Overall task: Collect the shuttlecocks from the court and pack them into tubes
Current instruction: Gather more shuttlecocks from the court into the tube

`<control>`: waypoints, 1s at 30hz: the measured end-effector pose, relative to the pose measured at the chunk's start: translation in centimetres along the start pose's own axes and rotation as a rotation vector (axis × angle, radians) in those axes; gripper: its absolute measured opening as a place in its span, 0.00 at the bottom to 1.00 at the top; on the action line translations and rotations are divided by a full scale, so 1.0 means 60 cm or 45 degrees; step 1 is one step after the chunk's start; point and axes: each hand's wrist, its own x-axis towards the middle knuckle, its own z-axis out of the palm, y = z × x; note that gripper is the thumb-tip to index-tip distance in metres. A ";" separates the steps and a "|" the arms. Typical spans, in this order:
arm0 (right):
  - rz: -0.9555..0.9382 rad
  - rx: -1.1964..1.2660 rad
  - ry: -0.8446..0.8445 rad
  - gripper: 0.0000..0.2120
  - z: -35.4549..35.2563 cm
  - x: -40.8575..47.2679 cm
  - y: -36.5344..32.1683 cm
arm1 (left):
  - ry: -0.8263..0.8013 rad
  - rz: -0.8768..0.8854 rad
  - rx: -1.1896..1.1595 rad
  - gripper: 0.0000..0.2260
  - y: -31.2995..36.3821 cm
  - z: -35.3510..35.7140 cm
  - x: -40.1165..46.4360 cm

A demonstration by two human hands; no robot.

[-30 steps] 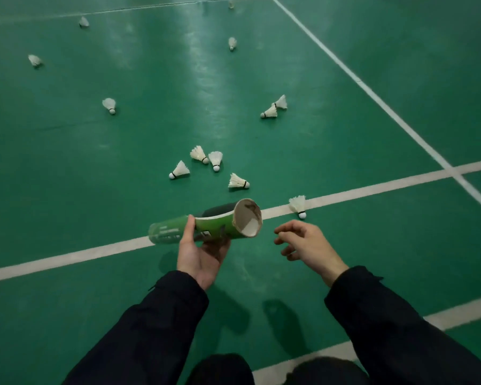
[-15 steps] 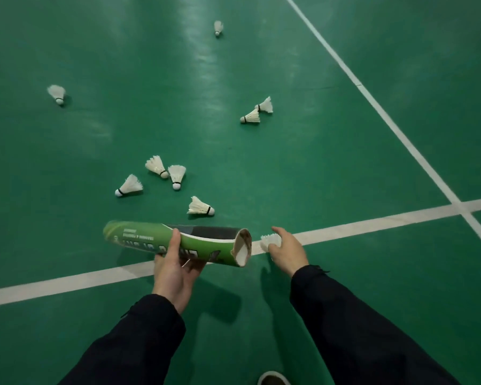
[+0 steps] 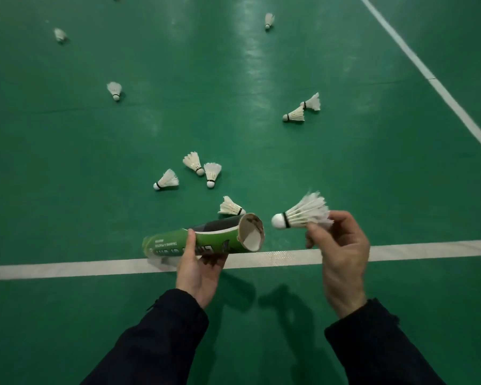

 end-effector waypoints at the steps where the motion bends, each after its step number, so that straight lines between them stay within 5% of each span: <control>1: -0.069 -0.050 -0.095 0.17 0.009 -0.014 -0.011 | -0.010 0.005 0.006 0.25 -0.001 0.001 -0.001; 6: -0.164 -0.593 -0.438 0.06 0.036 -0.050 0.003 | -0.101 0.037 0.014 0.20 -0.006 0.015 -0.025; 8: -0.083 -0.724 -0.612 0.12 0.037 -0.052 -0.012 | -0.123 0.051 0.026 0.20 -0.007 0.016 -0.034; 10: 0.046 -1.036 -0.924 0.20 0.036 -0.048 -0.045 | -0.126 0.070 0.051 0.22 -0.005 0.014 -0.037; 13: 0.143 -1.572 -1.353 0.09 0.049 -0.034 -0.082 | -0.128 0.113 0.112 0.32 -0.009 0.012 -0.038; 15: 0.458 -1.494 -1.451 0.10 0.059 -0.022 -0.086 | -0.146 0.138 0.143 0.34 -0.016 0.010 -0.040; 19: 1.023 -0.707 -1.397 0.22 0.059 -0.008 -0.075 | -0.153 0.152 0.148 0.35 -0.023 0.005 -0.044; 24: 0.540 -0.513 -0.927 0.16 0.054 -0.042 -0.047 | -0.102 0.080 -0.007 0.28 -0.004 -0.003 -0.036; 27: 0.464 -0.850 -1.211 0.17 0.065 -0.046 -0.048 | -0.095 0.102 -0.015 0.27 0.001 -0.007 -0.036; 30: 0.633 -1.121 -1.411 0.13 0.087 -0.040 -0.053 | -0.087 0.126 0.034 0.28 -0.003 -0.012 -0.034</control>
